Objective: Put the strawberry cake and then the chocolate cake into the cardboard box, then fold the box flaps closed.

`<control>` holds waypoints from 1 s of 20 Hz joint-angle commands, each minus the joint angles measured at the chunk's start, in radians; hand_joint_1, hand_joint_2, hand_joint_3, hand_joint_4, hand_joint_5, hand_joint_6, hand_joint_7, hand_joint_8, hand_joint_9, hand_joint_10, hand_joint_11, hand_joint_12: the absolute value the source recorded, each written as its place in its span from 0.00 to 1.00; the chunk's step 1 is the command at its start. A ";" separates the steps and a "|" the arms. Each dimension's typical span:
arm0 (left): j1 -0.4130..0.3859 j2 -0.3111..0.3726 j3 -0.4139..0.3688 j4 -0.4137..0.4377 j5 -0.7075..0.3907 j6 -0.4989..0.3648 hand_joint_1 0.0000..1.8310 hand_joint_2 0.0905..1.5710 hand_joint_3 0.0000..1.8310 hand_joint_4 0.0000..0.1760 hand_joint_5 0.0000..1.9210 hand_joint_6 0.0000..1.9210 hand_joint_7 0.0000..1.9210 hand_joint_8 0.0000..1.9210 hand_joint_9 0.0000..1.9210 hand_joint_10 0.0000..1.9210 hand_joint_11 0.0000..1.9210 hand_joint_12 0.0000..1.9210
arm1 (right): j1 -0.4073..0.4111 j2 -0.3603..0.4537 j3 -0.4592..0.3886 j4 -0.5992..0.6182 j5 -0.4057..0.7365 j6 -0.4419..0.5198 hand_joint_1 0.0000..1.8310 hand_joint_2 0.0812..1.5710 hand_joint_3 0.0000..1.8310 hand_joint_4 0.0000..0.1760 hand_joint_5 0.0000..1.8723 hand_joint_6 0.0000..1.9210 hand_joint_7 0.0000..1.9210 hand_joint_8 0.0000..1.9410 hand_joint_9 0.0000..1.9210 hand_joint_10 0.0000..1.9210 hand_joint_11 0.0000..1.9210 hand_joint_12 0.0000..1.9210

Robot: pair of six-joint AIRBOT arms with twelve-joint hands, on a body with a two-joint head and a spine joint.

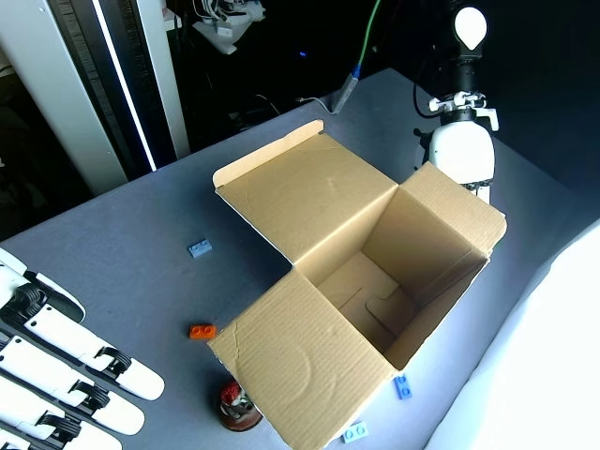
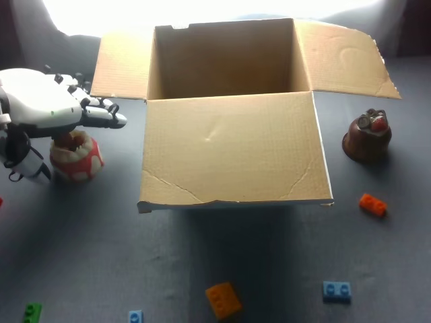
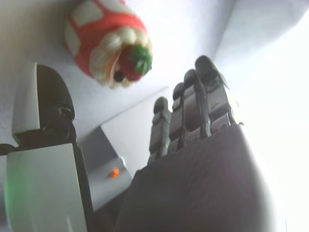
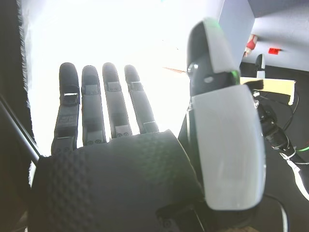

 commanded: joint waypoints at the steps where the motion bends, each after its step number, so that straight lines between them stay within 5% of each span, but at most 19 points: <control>1: -0.004 0.004 0.011 -0.015 0.016 0.007 0.68 0.56 0.00 0.50 0.06 0.00 0.04 0.00 0.06 0.00 0.00 0.26 | 0.016 0.016 0.003 0.005 0.113 -0.004 0.35 0.68 0.00 0.00 0.07 0.00 0.08 0.00 0.08 0.00 0.00 0.32; 5: 0.011 -0.008 0.032 -0.024 0.020 -0.007 0.68 0.57 0.00 0.45 0.05 0.00 0.05 0.00 0.06 0.00 0.00 0.29 | 0.017 0.016 0.002 0.005 0.113 -0.005 0.36 0.68 0.00 0.00 0.08 0.00 0.09 0.00 0.10 0.01 0.00 0.40; 20: 0.037 -0.058 0.090 -0.024 0.035 -0.057 0.67 0.57 0.00 0.46 0.06 0.00 0.05 0.00 0.07 0.00 0.00 0.30 | 0.017 0.015 -0.004 0.005 0.113 -0.009 0.39 0.67 0.00 0.00 0.09 0.00 0.11 0.00 0.09 0.00 0.00 0.38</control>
